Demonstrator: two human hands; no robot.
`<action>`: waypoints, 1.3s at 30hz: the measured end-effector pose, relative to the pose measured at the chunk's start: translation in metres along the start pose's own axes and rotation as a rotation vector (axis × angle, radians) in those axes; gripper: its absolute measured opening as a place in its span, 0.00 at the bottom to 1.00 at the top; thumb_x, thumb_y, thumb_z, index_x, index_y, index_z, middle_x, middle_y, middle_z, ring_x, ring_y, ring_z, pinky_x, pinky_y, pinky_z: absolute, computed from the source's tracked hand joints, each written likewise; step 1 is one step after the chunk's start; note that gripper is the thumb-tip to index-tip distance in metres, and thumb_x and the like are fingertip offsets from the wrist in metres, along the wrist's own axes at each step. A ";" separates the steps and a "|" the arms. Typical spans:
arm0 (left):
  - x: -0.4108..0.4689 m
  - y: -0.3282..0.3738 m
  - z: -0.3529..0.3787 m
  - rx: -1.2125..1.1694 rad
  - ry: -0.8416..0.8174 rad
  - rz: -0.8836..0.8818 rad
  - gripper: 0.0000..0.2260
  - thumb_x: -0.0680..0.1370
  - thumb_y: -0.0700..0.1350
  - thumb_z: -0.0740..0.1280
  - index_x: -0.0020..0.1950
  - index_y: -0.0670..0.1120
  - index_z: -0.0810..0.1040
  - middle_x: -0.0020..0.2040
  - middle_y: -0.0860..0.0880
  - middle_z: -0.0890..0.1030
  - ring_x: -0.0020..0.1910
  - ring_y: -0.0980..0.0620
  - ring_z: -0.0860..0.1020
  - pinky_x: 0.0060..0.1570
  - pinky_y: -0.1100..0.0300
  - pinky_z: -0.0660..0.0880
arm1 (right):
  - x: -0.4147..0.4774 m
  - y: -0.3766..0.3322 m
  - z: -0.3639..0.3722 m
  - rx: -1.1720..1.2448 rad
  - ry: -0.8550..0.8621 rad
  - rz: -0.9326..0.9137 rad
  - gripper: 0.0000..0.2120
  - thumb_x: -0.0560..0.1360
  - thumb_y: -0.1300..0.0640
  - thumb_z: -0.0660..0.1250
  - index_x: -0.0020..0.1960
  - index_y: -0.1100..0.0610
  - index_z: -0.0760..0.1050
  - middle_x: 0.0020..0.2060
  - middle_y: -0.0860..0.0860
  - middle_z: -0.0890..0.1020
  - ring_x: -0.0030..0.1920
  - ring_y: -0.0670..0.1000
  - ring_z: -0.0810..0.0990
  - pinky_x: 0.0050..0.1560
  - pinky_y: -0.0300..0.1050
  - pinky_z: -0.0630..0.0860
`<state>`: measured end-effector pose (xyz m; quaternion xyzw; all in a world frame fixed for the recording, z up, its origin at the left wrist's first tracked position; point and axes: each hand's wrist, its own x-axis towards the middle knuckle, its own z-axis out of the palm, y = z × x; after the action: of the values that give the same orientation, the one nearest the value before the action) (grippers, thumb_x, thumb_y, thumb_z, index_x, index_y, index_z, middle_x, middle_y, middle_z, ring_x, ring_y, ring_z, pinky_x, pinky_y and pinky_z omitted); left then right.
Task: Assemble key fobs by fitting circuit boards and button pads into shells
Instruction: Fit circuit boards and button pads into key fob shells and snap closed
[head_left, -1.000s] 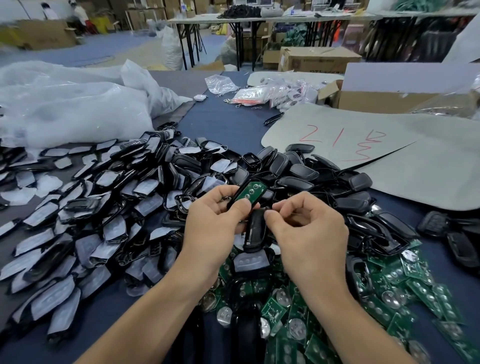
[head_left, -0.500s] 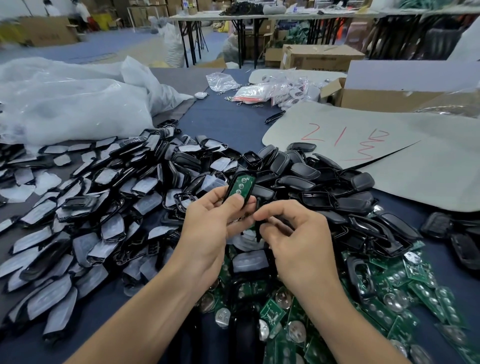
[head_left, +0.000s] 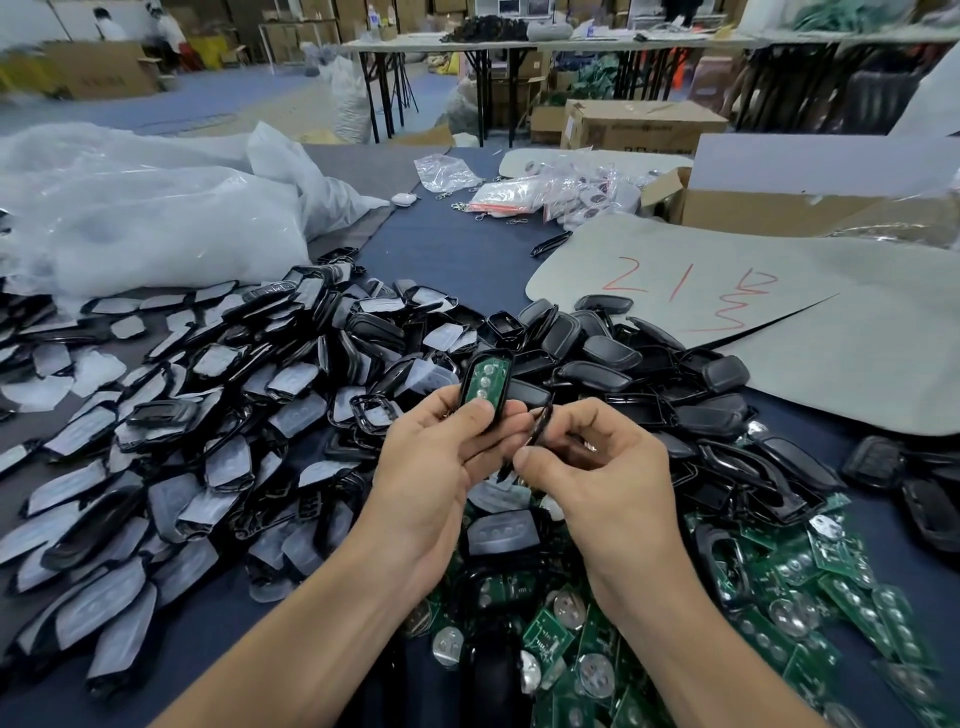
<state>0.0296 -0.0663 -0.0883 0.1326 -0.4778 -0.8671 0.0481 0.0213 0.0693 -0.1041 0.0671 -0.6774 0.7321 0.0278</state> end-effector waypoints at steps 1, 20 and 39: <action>0.000 0.000 0.000 0.006 -0.006 0.010 0.07 0.83 0.33 0.63 0.50 0.39 0.81 0.46 0.39 0.87 0.42 0.48 0.87 0.42 0.62 0.82 | 0.000 0.000 0.000 0.017 0.005 0.012 0.11 0.67 0.69 0.78 0.40 0.58 0.77 0.40 0.62 0.83 0.40 0.52 0.81 0.46 0.51 0.83; 0.007 -0.009 -0.015 0.922 0.204 0.467 0.07 0.69 0.49 0.82 0.44 0.59 0.88 0.37 0.62 0.84 0.37 0.62 0.82 0.38 0.73 0.75 | 0.005 -0.004 -0.005 0.419 -0.028 0.149 0.18 0.73 0.78 0.69 0.54 0.59 0.79 0.49 0.56 0.88 0.49 0.52 0.86 0.47 0.40 0.81; 0.002 -0.006 -0.017 1.114 -0.104 0.462 0.14 0.75 0.48 0.76 0.54 0.67 0.84 0.42 0.62 0.86 0.44 0.59 0.85 0.48 0.51 0.82 | 0.009 0.005 -0.006 0.129 0.042 0.019 0.17 0.69 0.73 0.74 0.52 0.55 0.82 0.44 0.52 0.88 0.47 0.51 0.87 0.42 0.40 0.82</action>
<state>0.0328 -0.0775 -0.1021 -0.0117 -0.8782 -0.4587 0.1351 0.0117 0.0745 -0.1082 0.0471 -0.6285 0.7758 0.0305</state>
